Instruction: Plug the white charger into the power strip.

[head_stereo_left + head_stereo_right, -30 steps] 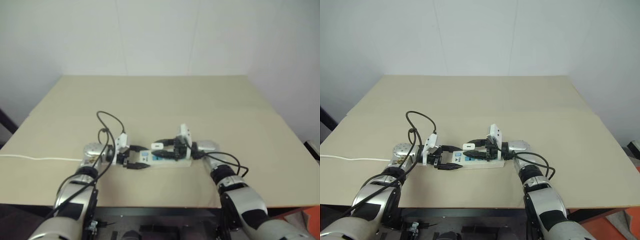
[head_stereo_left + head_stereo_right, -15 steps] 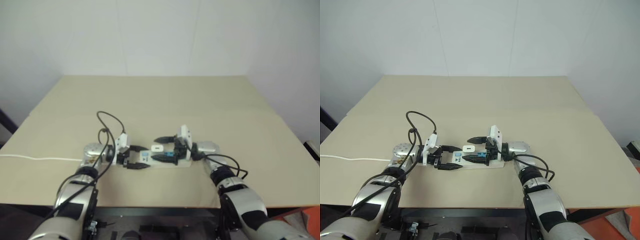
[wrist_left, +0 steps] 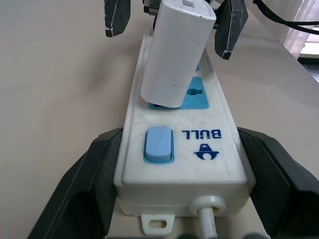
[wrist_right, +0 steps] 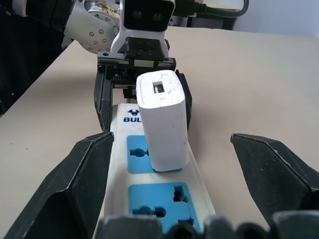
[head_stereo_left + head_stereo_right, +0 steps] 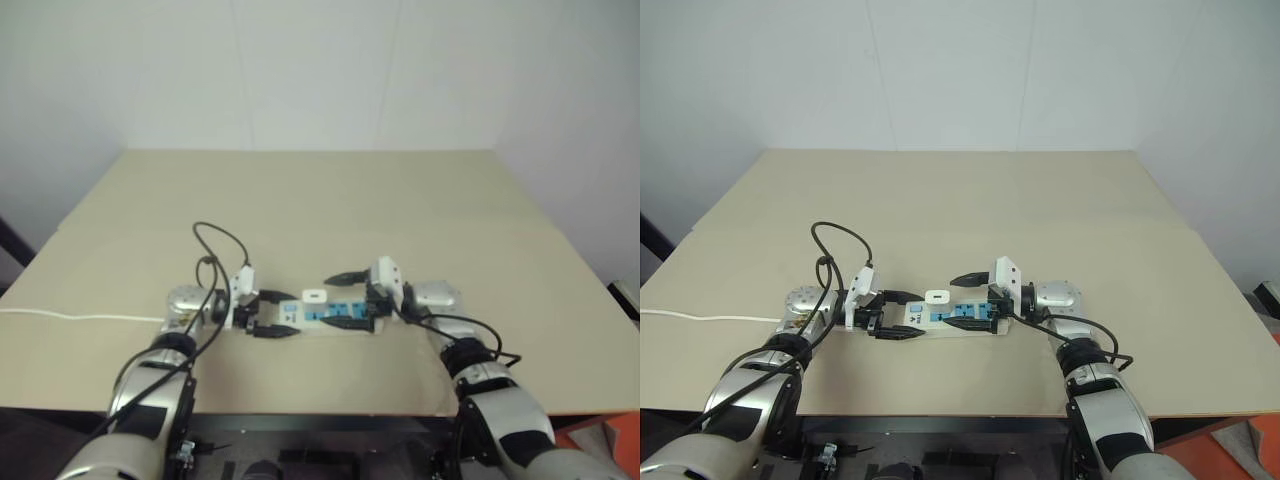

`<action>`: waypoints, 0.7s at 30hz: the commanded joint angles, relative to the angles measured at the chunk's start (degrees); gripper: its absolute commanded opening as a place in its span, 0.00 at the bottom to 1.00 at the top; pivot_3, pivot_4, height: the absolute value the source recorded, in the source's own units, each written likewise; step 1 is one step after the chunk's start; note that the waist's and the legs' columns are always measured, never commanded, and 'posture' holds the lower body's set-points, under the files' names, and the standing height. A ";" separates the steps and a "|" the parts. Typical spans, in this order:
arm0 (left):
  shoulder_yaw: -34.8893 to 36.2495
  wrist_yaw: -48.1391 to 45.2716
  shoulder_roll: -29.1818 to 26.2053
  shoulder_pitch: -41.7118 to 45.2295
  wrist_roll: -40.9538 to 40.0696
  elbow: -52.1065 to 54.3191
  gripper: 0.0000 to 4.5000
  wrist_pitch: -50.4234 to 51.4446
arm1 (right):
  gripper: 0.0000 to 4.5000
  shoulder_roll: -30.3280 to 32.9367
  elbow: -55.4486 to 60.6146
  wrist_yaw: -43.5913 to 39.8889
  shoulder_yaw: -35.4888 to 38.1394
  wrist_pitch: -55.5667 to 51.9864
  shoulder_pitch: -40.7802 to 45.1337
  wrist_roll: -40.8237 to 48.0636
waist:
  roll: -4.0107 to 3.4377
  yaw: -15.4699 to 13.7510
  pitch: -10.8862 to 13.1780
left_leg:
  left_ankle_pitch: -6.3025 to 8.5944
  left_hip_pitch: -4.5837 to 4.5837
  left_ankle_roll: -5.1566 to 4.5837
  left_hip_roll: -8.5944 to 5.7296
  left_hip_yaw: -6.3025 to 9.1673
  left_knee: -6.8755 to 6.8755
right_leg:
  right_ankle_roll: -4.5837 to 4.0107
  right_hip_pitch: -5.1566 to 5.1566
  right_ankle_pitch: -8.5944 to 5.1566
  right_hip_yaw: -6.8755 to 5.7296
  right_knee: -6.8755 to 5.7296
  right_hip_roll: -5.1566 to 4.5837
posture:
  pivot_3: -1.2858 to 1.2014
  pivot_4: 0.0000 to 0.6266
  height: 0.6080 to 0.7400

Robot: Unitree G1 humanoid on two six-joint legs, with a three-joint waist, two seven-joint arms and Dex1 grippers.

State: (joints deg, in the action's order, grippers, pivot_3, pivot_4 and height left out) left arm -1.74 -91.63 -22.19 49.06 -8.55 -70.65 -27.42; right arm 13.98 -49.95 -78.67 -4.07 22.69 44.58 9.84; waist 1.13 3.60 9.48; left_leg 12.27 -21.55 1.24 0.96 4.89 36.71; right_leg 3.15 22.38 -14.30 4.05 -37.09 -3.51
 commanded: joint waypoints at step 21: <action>-1.34 -0.87 0.56 0.79 1.77 -0.63 0.72 -0.15 | 0.99 0.27 11.50 -0.03 0.19 -10.12 0.13 3.96 | 0.00 -0.31 0.03 | -0.01 -0.53 0.00 -0.01 0.00 0.02 | -0.22 0.54 0.13 0.00 -0.06 0.00 | 0.52 0.24 1.00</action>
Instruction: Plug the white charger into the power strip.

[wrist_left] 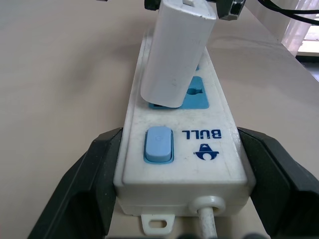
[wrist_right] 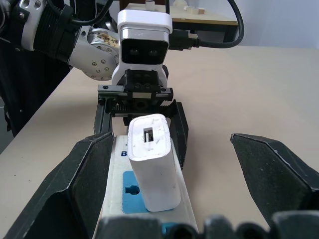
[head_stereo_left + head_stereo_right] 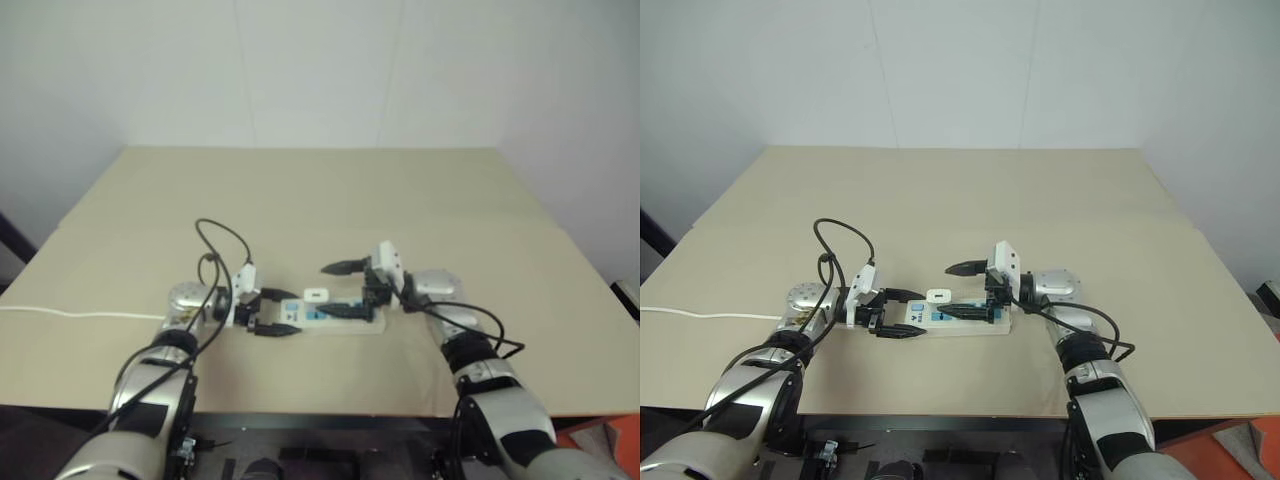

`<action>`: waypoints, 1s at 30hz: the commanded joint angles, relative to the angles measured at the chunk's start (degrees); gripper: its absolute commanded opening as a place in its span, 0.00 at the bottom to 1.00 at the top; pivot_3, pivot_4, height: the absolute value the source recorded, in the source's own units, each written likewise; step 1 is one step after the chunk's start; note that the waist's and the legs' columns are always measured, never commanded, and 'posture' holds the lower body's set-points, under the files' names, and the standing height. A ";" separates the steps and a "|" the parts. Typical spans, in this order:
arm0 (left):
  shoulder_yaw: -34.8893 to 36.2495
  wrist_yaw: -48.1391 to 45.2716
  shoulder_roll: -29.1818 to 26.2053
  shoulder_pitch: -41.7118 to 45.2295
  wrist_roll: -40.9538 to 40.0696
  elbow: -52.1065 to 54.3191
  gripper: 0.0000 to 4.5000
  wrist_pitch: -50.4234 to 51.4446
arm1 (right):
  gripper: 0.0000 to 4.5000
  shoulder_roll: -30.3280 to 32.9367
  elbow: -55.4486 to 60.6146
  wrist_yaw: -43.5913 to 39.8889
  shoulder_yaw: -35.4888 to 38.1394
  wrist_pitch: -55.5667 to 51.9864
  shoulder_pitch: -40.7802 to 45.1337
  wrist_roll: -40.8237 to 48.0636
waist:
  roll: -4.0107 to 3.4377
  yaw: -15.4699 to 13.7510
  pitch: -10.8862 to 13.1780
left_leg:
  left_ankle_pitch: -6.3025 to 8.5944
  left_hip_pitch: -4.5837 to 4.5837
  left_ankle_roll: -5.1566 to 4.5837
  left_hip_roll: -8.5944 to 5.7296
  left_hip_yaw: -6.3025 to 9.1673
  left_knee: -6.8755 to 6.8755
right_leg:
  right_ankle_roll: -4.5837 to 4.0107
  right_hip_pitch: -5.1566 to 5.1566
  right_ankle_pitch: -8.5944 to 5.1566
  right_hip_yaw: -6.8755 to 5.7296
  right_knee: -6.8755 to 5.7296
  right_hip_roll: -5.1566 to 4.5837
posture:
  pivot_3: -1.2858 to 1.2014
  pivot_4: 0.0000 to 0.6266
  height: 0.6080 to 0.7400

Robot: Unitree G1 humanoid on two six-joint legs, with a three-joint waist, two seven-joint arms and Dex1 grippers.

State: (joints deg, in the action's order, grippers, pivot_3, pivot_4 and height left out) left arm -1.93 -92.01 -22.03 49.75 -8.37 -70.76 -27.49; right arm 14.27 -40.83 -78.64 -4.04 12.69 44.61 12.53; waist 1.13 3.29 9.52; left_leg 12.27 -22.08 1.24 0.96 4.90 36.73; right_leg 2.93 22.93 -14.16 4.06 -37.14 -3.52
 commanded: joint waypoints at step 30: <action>-0.98 -0.49 -0.61 -0.58 1.62 -0.30 0.72 -0.57 | 0.25 -2.15 -2.98 0.60 -1.31 6.67 0.14 0.48 | 0.00 0.06 0.00 | 0.00 -0.03 0.00 0.00 0.00 0.00 | -0.01 0.06 0.00 0.01 -0.02 0.00 | 0.52 0.24 1.00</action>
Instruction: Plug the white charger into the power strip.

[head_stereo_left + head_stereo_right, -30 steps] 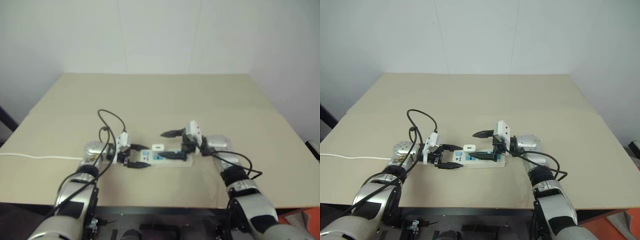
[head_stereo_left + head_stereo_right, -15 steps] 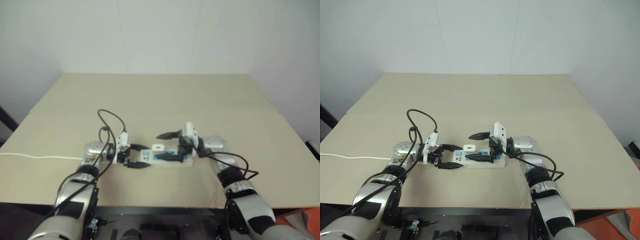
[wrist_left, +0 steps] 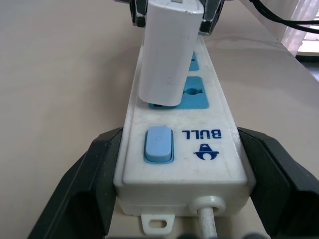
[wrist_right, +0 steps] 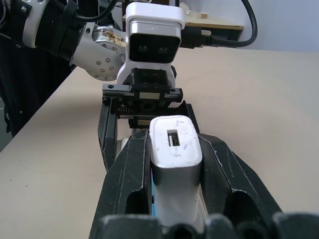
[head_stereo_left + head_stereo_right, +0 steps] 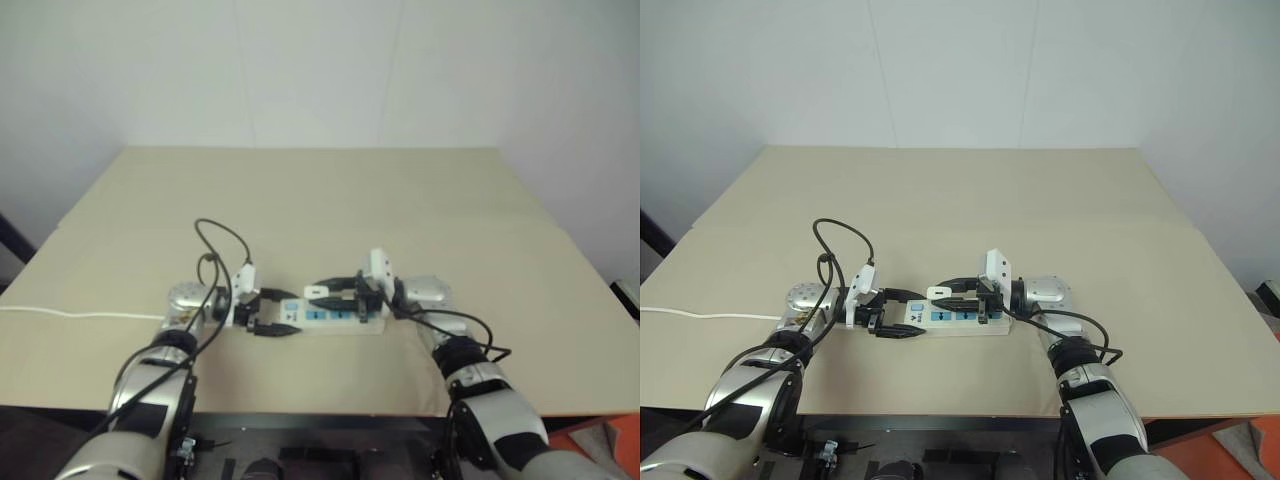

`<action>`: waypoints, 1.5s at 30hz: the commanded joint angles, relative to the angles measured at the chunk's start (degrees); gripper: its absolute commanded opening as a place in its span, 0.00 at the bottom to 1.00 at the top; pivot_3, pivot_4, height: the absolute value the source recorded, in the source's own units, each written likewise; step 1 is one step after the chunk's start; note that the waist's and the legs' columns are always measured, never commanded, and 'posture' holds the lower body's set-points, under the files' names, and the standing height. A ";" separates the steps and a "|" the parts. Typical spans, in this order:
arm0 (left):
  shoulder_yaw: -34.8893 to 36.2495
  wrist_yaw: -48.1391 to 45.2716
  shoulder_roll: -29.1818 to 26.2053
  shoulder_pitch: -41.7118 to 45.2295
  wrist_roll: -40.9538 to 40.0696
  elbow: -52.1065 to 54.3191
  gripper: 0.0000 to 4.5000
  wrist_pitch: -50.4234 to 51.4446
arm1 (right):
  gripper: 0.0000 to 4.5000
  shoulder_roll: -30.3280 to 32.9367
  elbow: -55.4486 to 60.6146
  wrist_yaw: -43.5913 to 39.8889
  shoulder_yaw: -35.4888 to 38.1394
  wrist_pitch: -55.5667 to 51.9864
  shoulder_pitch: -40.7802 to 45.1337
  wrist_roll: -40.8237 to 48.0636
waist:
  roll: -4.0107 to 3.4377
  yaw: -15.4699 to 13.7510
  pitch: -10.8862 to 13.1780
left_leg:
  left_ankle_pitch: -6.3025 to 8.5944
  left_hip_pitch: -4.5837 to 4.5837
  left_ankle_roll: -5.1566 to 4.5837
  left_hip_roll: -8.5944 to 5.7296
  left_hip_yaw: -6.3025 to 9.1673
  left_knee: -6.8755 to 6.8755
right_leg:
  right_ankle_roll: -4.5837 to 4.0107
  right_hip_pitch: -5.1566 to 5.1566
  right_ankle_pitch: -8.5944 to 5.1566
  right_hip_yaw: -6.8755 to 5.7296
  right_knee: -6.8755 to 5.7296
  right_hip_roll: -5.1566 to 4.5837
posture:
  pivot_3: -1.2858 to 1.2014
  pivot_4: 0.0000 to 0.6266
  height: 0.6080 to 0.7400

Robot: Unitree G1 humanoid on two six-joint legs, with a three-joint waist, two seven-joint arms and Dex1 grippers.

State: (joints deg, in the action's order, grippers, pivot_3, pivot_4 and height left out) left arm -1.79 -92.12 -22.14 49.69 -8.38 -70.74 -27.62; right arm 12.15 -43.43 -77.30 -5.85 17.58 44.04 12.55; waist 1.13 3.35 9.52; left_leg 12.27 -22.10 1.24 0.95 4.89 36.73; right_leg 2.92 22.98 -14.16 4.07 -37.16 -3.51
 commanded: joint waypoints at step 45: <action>-1.16 -0.38 -0.81 -0.84 2.76 -0.29 0.72 -1.50 | 0.25 -0.54 -13.22 0.62 -2.34 -0.88 4.06 -5.89 | -0.02 0.63 -0.01 | 0.00 0.61 0.00 0.02 0.00 -0.02 | 0.21 -0.56 -0.13 0.01 0.00 0.02 | 0.52 0.24 1.00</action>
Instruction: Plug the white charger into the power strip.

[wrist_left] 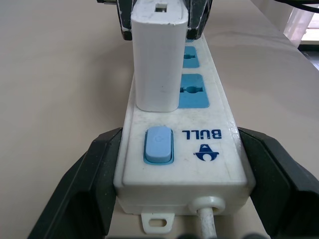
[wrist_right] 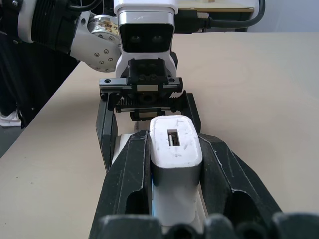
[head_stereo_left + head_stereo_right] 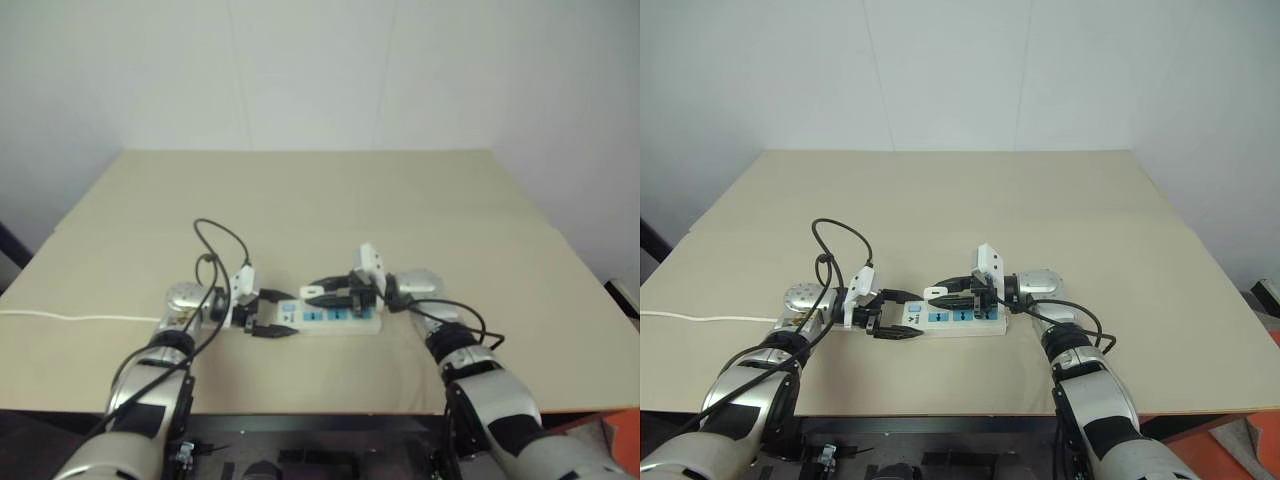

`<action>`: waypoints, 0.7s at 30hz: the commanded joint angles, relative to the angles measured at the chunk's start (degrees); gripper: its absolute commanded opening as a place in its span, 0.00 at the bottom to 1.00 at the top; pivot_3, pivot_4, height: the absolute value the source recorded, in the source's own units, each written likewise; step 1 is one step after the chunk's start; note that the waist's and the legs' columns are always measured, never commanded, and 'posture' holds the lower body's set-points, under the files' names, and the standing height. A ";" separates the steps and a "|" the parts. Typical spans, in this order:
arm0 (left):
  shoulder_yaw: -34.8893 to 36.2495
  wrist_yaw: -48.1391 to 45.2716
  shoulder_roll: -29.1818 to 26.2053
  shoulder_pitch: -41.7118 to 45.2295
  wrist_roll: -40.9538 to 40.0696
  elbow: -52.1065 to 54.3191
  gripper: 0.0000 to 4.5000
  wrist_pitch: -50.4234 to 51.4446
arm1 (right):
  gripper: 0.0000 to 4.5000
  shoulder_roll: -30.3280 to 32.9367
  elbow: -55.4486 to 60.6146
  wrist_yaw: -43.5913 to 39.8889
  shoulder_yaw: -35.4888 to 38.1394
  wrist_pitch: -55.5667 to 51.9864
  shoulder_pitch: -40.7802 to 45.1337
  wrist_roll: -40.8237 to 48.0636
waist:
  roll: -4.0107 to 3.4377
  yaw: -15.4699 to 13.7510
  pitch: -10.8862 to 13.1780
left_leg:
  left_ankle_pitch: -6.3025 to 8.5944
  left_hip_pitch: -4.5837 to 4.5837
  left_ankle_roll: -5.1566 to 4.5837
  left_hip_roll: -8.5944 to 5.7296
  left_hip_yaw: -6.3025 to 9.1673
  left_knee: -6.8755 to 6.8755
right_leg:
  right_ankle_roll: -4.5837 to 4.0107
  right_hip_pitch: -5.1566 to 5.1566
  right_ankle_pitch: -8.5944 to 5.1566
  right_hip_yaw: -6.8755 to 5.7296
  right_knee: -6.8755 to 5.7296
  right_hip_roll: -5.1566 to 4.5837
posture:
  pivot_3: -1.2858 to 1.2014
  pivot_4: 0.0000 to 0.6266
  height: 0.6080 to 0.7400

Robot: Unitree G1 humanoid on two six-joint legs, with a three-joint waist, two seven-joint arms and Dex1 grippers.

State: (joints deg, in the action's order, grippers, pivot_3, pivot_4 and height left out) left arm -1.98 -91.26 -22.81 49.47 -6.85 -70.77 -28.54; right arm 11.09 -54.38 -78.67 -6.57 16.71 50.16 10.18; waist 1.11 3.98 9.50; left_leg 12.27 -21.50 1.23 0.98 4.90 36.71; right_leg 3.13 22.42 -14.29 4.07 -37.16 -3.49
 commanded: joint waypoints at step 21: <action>-2.02 -1.24 -0.57 0.31 1.57 -0.54 0.89 3.98 | 1.00 0.81 -1.97 1.21 -1.68 1.15 -1.78 -3.80 | 0.02 -0.01 -0.02 | 0.01 0.05 0.00 0.00 0.00 -0.05 | 0.02 -0.08 -0.01 0.00 0.06 0.00 | 0.52 0.24 1.00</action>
State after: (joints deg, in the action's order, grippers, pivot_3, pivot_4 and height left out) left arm -2.55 -91.43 -22.96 49.56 -6.61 -70.72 -27.12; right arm 11.42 -55.45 -77.40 -7.72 17.39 49.87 7.93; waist 1.13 3.97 9.48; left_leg 12.27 -21.44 1.23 0.98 4.90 36.67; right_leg 3.15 22.34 -14.30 4.07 -37.10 -3.49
